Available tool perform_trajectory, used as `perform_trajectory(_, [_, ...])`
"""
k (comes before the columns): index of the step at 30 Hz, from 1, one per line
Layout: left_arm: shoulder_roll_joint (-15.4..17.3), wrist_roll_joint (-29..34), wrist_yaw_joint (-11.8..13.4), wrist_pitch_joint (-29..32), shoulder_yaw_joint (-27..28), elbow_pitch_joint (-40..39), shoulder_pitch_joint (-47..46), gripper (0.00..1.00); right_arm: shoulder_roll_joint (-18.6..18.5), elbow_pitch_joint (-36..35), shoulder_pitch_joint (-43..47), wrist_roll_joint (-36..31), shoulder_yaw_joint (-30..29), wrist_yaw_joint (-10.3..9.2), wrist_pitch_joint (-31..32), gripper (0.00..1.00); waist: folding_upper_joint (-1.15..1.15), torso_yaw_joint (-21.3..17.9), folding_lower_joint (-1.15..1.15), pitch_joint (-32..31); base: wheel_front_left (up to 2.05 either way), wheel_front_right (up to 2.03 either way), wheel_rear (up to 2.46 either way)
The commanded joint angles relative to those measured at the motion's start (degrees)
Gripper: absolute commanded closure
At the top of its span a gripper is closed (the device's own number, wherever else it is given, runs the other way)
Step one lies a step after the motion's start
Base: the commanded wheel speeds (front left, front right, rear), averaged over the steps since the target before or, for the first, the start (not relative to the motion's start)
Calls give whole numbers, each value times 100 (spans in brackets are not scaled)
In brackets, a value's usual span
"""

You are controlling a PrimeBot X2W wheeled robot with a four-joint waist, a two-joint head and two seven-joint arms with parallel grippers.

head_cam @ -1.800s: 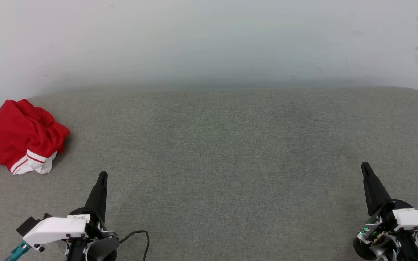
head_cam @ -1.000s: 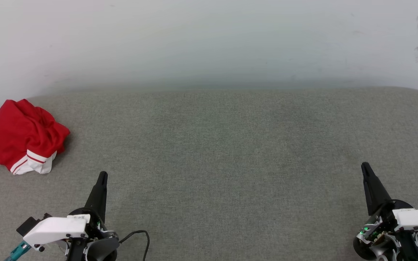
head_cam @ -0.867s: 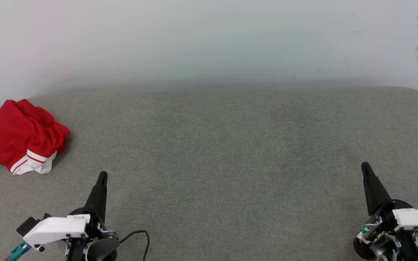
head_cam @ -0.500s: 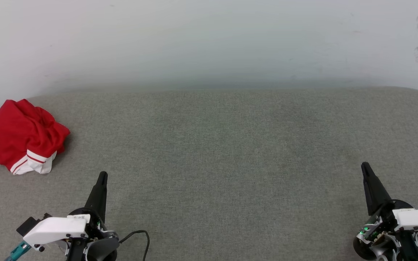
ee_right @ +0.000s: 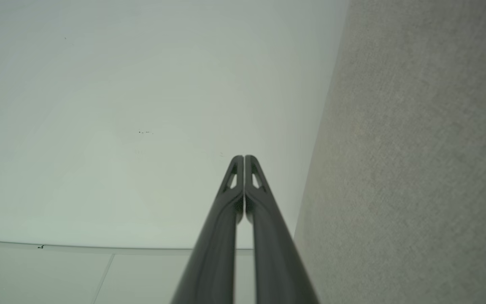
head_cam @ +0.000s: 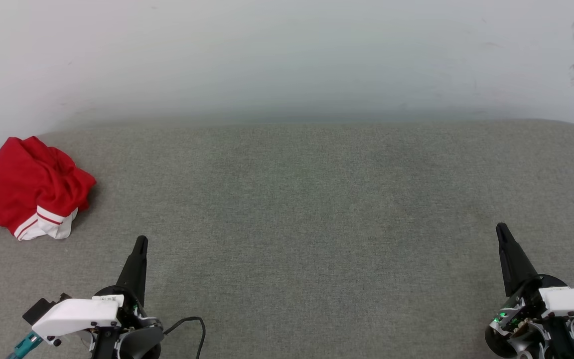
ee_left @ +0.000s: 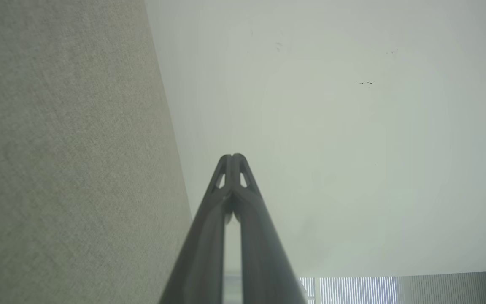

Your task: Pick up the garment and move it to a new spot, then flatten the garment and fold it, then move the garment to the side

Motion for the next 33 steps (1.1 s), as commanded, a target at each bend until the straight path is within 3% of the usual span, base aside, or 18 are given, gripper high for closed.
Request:
perform_trajectory(1, [-8,10,-17,10,14,1,-48,100,21,8,-58,-25,5,-2,3,100,0,0,0,0,0,0,0])
perform_trajectory(6, [-8,9,-17,10,14,1,-48,100,21,8,-58,-25,5,-2,3,100,0,0,0,0,0,0,0])
perform_trajectory(7, [-1,3,1,-4,-5,15,10,0,0,11,10,-1,1,0,-3,0,0,0,0,0,0,0,0])
perform_trajectory(8, [-5,4,3,-7,-13,60,37,100,2,51,42,-2,3,-1,-7,100,0,0,0,0,0,0,0])
perform_trajectory(9, [-13,1,7,-6,-18,111,95,0,4,111,95,-1,5,-1,-5,0,0,0,0,1,0,0,0])
perform_trajectory(21, [-15,401,5,-345,-20,49,235,0,6,20,232,-383,22,-1,-341,0,0,-14,0,15,0,0,0])
perform_trajectory(33, [-12,1222,2,-648,393,-99,290,0,6,-169,248,-1743,-127,-1,-645,0,0,-25,0,22,0,0,0])
